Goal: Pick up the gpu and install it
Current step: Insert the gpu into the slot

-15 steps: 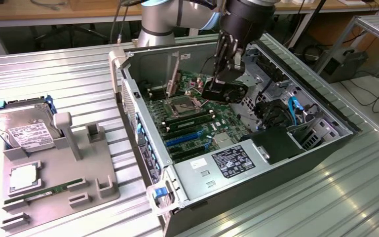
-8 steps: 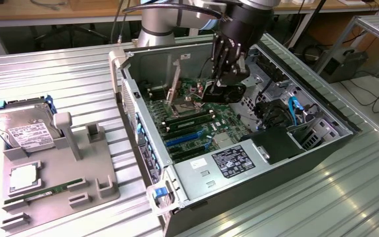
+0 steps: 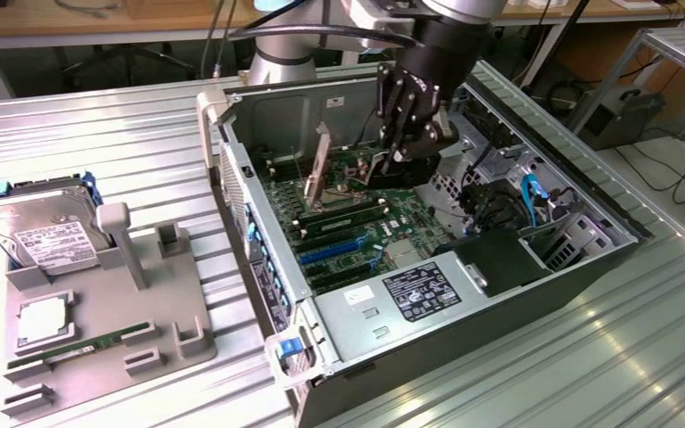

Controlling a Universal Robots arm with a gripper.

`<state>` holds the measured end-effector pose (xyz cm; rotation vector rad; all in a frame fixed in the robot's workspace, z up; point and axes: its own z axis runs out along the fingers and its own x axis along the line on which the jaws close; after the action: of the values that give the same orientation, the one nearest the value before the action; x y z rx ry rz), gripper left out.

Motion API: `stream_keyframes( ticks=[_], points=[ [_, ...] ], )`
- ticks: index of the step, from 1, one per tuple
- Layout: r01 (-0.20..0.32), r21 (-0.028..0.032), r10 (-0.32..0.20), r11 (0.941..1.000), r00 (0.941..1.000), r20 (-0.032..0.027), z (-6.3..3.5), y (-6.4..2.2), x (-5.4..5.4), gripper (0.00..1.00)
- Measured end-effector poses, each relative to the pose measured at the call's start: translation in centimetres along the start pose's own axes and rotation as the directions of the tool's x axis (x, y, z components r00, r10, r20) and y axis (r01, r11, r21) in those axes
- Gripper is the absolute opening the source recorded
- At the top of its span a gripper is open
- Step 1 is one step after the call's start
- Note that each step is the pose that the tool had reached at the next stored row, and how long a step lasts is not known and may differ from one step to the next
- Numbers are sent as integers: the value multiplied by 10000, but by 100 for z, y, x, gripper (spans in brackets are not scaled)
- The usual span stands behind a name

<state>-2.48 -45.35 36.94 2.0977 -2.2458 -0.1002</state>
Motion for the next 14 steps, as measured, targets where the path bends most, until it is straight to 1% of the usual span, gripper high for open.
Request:
stream_keyframes(
  ticks=[3,4,6,8,11,12,14],
  points=[
    [359,2,-359,9994,9994,-18,26,-2,0,26],
    [444,3,-444,9990,9990,-13,38,3,0,26],
    [494,10,-494,9988,9988,16,60,29,2,26],
    [499,41,-499,9987,9987,28,80,82,6,26],
    [498,144,-498,9987,9988,29,112,187,15,26],
    [499,212,-500,9985,9987,31,132,246,20,26],
    [498,287,-499,9983,9987,33,149,297,25,26]
  ],
)
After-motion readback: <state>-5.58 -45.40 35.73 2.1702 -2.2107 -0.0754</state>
